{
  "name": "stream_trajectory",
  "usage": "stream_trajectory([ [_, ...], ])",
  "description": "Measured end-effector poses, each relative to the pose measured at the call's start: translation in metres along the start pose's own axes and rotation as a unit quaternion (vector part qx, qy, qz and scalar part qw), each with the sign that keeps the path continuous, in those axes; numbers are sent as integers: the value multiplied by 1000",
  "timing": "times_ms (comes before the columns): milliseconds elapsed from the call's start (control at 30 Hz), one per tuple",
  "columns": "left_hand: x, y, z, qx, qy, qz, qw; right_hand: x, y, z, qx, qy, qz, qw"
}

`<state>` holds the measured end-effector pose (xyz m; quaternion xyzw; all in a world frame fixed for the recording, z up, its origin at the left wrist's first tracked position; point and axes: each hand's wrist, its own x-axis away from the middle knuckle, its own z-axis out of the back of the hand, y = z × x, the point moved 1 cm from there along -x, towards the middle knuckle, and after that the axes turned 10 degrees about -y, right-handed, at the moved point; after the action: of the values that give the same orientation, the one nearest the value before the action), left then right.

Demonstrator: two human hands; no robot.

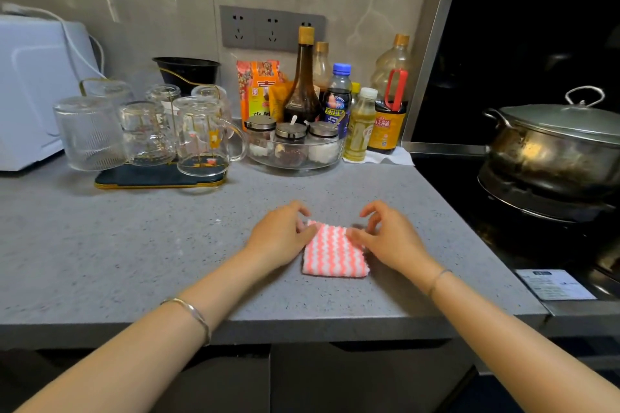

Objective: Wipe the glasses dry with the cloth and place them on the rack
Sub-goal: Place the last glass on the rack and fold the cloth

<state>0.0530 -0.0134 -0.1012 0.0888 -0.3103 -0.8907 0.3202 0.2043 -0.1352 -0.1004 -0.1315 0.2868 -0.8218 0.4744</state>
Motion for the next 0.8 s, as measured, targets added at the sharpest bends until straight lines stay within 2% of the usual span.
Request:
stream_trajectory([
  [67, 11, 2, 0, -88, 5, -57, 995, 12, -2, -1, 50, 13, 72, 996],
  [167, 30, 1, -5, -168, -87, -157, 969, 32, 2, -1, 34, -70, 162, 984],
  [267, 40, -11, -8, -175, -182, -155, 955, 47, 13, 0, 21, -164, 186, 969],
  [333, 43, -14, -6, -176, -159, -171, 956, 51, 21, 4, 8, -177, 188, 966],
  [467, 45, -9, 2, -231, -49, -213, 948, 53, 20, 9, 108, -100, 234, 961],
  [600, 45, -7, 3, -289, -38, -213, 933, 52, 16, 6, 156, -59, 249, 954],
  [700, 51, -9, 2, -284, -32, -211, 935, 56, 18, 4, 103, -51, 227, 967],
  [800, 59, -7, 5, -158, -7, -202, 967, 61, 14, 7, -49, -63, 165, 983],
])
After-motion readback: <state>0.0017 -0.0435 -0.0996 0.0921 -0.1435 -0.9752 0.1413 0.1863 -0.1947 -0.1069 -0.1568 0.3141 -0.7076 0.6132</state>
